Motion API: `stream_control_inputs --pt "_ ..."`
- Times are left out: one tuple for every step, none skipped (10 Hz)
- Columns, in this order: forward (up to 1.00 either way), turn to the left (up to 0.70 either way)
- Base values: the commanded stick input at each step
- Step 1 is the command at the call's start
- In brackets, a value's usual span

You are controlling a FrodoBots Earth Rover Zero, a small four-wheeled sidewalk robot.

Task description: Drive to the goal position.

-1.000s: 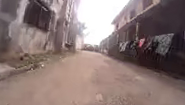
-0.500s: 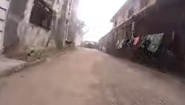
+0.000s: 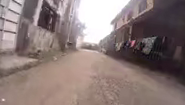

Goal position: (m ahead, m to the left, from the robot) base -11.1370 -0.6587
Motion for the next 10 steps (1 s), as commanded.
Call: stream_control_inputs --pt "-1.0 0.0" --pt "-1.0 0.0" --pt "-1.0 0.0" --pt "-1.0 0.0" --pt "-1.0 0.0" --pt "-1.0 0.0" --pt "-1.0 0.0" --pt "-1.0 0.0" --pt "-1.0 0.0" --pt "-1.0 0.0"
